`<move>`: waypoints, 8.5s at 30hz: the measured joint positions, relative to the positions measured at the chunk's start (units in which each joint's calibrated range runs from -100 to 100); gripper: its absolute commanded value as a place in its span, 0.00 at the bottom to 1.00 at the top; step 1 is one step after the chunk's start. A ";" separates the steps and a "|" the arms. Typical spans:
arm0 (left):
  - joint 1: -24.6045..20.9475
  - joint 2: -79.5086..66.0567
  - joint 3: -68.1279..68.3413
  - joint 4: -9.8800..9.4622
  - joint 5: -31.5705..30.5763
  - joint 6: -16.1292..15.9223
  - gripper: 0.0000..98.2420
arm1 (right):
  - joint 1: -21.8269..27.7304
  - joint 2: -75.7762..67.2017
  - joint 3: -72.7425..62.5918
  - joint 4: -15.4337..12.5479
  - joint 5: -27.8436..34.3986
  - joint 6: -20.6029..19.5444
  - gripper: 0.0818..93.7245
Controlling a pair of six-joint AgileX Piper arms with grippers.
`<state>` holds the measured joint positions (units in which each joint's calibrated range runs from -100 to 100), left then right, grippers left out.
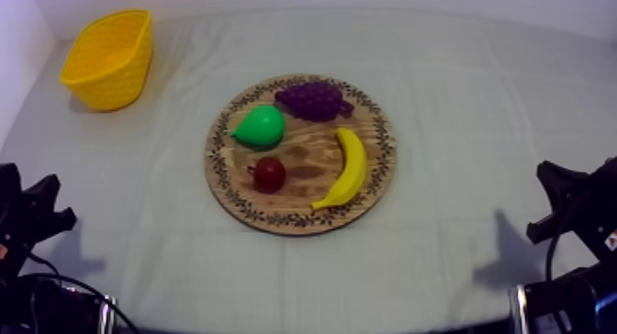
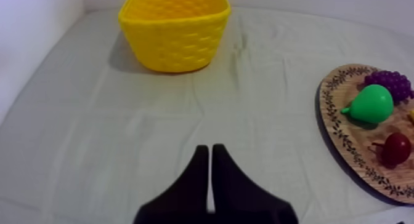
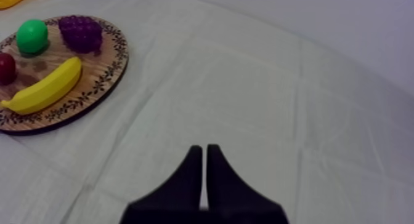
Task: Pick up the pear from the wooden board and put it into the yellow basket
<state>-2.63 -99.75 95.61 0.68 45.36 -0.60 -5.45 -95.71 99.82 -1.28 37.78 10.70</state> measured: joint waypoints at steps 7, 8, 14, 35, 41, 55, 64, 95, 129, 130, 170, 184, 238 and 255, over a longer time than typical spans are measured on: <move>0.00 0.00 0.00 0.00 0.00 0.00 0.00 | 0.00 0.00 0.00 0.00 0.00 -0.03 0.00; 0.00 0.00 0.00 0.00 0.00 0.00 0.00 | 0.00 0.00 0.00 0.00 0.00 -0.03 0.00; 0.00 0.00 0.00 0.00 0.00 0.00 0.00 | 0.00 0.00 0.00 0.00 0.00 -0.04 0.00; 7.95 2.31 -0.13 3.12 -2.35 2.56 0.00 | 0.00 0.00 0.00 0.00 0.00 0.00 0.00; 8.91 11.01 -0.86 7.21 -6.56 -1.58 0.00 | 0.00 0.00 0.00 0.00 0.00 0.00 0.00; 8.59 37.35 -15.47 9.98 -1.39 -5.74 0.00 | 0.00 0.00 0.00 0.00 0.00 0.02 0.00; 12.80 55.73 -34.51 4.29 11.80 -0.13 0.00 | 0.00 0.00 0.00 0.00 0.00 0.04 0.00; 19.79 114.55 -95.61 4.64 31.65 5.17 0.00 | 0.00 0.00 0.00 0.00 0.00 0.01 0.00; 25.78 117.00 -103.34 4.46 49.87 -26.70 0.43 | 0.00 0.00 0.00 0.00 0.00 0.01 0.00; 25.88 117.10 -103.22 4.11 49.98 -26.30 0.46 | 0.00 0.00 0.00 0.00 0.00 0.01 0.00; 27.38 131.79 -103.48 0.66 47.07 -22.08 0.96 | 0.00 0.00 0.00 0.00 0.00 0.04 0.00; 26.32 143.14 -110.41 1.40 45.61 -22.72 0.91 | 0.00 0.00 0.00 0.00 0.00 0.04 0.00; 25.64 112.13 -109.31 0.96 50.64 -16.46 0.52 | 0.00 0.00 0.00 0.00 0.00 0.01 0.00; 8.58 113.04 -116.70 0.10 50.44 -15.32 0.52 | 0.00 0.00 0.00 0.00 0.00 0.01 0.00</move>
<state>5.95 13.29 -21.09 0.78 95.80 -15.91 -5.45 -95.71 99.82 -1.28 37.78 10.71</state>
